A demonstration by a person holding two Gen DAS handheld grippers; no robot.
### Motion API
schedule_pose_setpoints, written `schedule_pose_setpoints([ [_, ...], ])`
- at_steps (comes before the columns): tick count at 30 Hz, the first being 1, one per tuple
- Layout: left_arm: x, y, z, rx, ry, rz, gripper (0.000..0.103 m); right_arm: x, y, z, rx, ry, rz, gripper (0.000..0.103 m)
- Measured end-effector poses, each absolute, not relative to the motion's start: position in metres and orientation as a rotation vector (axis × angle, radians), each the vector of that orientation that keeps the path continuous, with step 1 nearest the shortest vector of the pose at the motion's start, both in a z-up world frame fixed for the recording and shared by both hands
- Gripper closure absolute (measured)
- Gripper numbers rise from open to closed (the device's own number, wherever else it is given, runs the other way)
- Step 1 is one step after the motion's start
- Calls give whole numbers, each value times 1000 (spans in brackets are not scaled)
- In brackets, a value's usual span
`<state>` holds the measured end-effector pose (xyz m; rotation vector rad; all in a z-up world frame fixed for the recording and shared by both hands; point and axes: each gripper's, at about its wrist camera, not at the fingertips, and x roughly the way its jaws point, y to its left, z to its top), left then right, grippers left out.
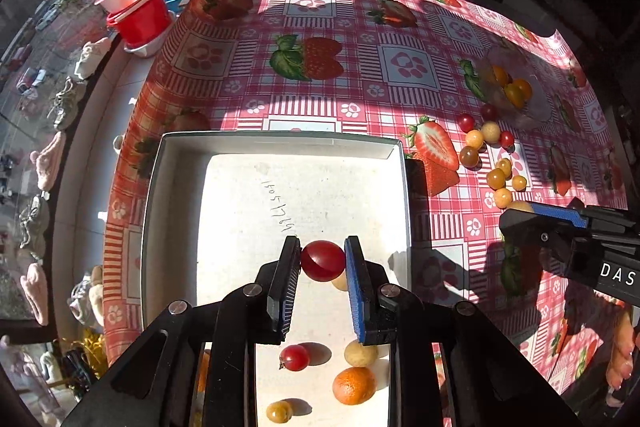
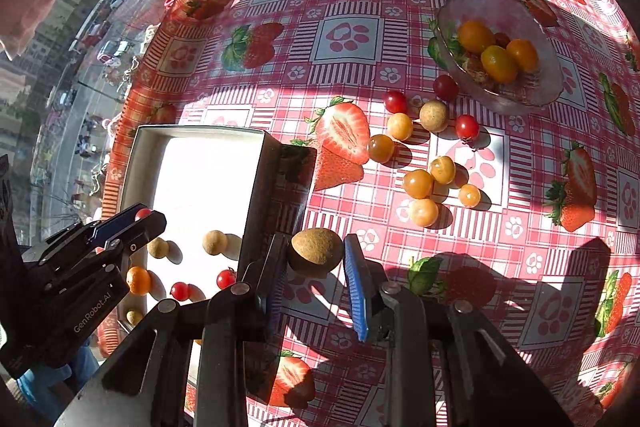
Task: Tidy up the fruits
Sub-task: 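Carry both fruits into the white tray and open both tools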
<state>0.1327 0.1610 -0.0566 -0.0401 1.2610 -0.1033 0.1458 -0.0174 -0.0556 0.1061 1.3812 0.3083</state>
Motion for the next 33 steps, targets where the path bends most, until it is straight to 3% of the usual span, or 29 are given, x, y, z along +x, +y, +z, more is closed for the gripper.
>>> schedule_pose_setpoints([
  [13,140,212,-72,-67,1273,-31,79,167,69,-62,28,1402,423,72],
  [28,166,211,-124,4,1366,14,78,193,103,-125,-105,1486,356,72],
  [30,165,212,-125,12,1360,21,72,192,106,-131,-118,1497,361,72],
  [31,165,212,-125,14,1364,20,51,191,108,-131,-127,1493,361,71],
  [33,165,214,-126,42,1356,63,38,191,111,-132,-150,1488,367,70],
])
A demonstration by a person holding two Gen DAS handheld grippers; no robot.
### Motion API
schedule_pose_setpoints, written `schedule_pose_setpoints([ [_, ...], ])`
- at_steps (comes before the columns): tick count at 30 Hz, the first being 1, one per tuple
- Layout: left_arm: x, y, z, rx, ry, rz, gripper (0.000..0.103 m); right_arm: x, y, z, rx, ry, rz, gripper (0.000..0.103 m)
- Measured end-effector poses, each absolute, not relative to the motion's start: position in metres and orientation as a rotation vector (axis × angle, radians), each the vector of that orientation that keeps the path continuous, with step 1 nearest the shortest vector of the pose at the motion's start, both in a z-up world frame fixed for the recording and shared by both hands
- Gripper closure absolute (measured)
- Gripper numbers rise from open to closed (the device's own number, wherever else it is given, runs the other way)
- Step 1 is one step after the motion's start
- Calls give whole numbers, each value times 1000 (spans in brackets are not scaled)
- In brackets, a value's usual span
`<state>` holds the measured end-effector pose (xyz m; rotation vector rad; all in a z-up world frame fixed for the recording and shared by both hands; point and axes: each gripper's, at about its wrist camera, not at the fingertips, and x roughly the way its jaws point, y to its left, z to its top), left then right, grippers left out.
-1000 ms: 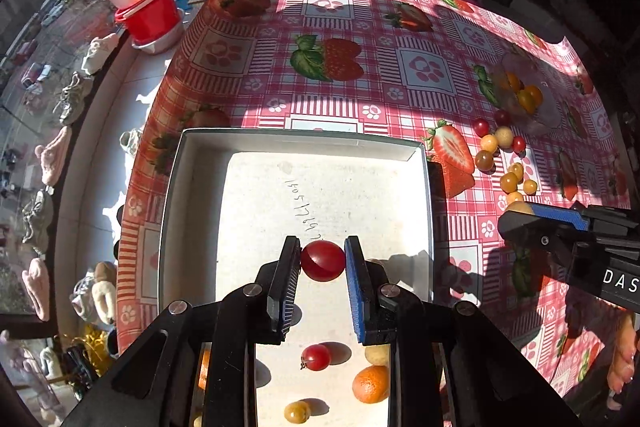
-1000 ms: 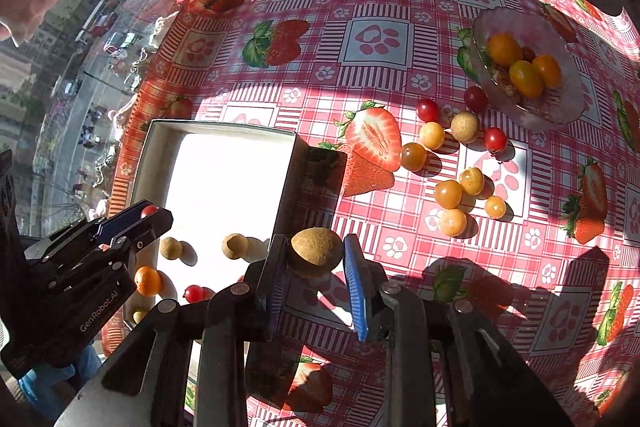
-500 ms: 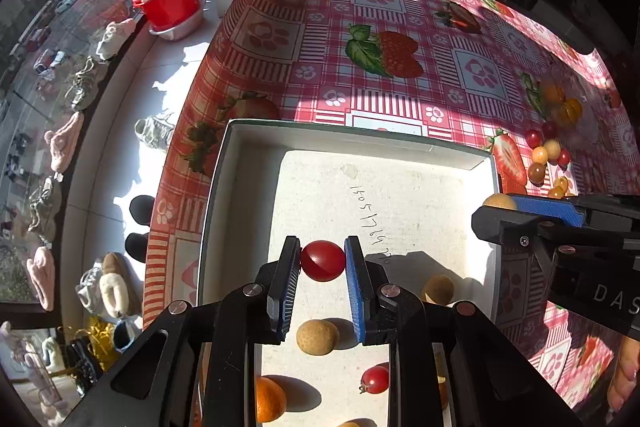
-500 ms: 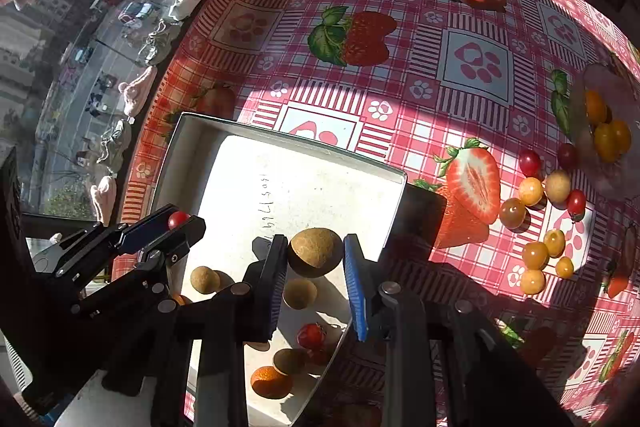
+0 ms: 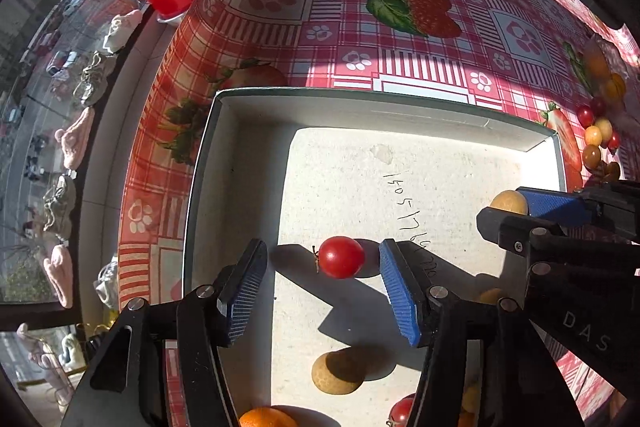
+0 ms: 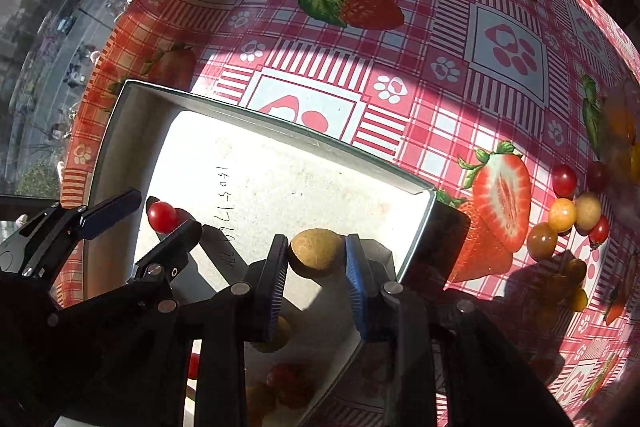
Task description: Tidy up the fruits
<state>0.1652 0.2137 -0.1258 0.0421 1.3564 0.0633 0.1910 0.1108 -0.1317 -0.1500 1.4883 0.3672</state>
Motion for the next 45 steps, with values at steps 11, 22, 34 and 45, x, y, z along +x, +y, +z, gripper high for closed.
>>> schedule_pose_setpoints([
  [11,149,217,-113,8,1369,52,37,182,101,-97,-75,1456,407,24],
  [22,100,203,-84,-20,1392,22,1,131,72,-67,-81,1480,358,9],
  [34,52,202,-60,-36,1456,4,1,80,70,-45,-114,1534,336,0],
  [45,32,188,-49,96,1476,-20,1,56,61,-32,-69,1535,264,0],
])
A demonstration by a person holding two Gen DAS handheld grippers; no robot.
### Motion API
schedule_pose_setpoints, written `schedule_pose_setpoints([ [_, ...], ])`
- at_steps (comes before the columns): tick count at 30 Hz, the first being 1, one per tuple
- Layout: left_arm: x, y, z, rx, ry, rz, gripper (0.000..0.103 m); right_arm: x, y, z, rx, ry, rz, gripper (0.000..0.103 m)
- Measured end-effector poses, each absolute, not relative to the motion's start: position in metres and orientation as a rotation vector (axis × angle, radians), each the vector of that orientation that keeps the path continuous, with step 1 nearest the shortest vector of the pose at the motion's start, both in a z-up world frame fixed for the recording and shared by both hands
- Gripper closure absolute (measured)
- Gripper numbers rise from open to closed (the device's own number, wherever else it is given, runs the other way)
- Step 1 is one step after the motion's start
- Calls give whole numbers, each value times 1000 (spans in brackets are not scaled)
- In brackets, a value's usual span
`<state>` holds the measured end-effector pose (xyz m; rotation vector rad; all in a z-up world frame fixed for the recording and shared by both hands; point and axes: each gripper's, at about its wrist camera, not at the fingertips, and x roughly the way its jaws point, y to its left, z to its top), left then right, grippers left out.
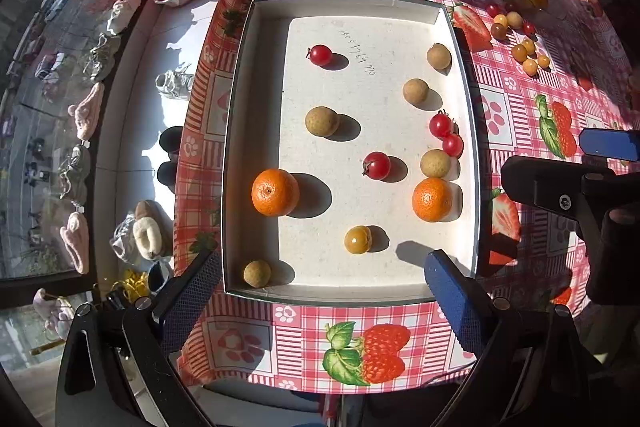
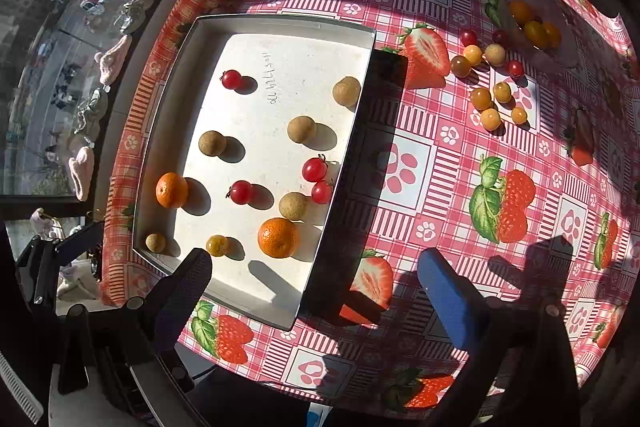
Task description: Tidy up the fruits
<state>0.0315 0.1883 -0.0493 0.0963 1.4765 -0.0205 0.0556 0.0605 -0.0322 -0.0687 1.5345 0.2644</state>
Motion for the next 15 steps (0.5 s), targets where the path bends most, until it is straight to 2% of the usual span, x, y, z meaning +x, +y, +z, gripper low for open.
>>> schedule_pose_setpoints([
  [15,30,187,-45,104,1483,-30,1,49,56,-28,-65,1529,224,0],
])
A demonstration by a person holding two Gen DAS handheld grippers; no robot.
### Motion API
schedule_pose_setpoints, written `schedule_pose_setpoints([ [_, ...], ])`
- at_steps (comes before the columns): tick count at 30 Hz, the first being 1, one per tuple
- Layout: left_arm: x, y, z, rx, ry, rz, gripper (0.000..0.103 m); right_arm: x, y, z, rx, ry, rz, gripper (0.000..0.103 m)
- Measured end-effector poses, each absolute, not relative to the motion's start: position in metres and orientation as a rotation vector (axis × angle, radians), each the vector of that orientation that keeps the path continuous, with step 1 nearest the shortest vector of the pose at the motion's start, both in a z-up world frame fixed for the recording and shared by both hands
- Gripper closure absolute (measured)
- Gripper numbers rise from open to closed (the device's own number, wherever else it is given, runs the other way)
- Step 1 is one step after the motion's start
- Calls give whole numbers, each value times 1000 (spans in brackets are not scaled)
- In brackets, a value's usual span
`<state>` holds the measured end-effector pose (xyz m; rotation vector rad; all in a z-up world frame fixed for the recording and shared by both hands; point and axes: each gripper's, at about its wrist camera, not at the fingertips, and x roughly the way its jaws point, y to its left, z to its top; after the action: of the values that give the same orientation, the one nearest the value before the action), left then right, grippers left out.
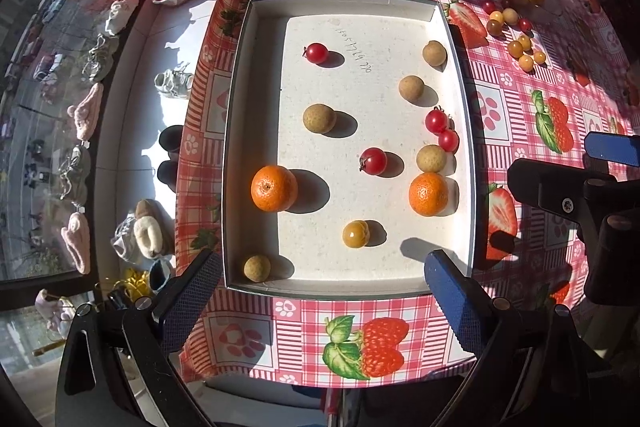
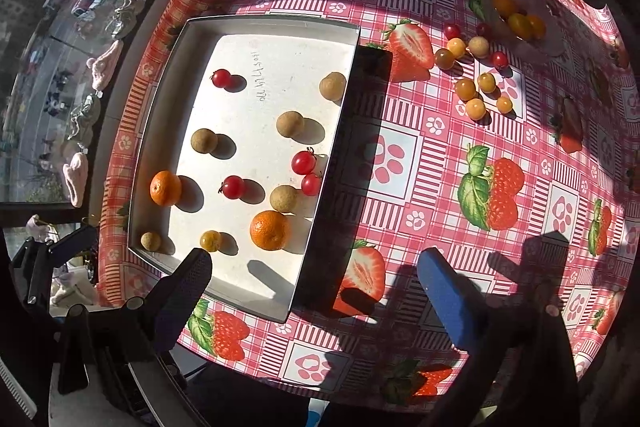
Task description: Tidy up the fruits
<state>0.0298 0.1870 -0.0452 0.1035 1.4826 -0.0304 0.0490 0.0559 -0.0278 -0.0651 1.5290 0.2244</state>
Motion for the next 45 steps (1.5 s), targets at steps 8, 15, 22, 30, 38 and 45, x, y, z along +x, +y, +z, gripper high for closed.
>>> schedule_pose_setpoints([
  [8,31,182,-44,121,1473,-42,1,48,56,-27,-64,1530,217,0],
  [15,31,180,-43,125,1472,-38,1,46,57,-26,-71,1529,224,0],
  [22,32,178,-42,134,1470,-42,1,46,57,-26,-75,1529,228,0],
  [30,31,175,-42,141,1467,-45,1,45,57,-26,-70,1530,223,0],
  [38,32,175,-44,134,1476,-42,1,44,60,-28,-76,1535,227,0],
  [45,32,174,-45,126,1483,-44,1,45,61,-29,-92,1537,237,0],
])
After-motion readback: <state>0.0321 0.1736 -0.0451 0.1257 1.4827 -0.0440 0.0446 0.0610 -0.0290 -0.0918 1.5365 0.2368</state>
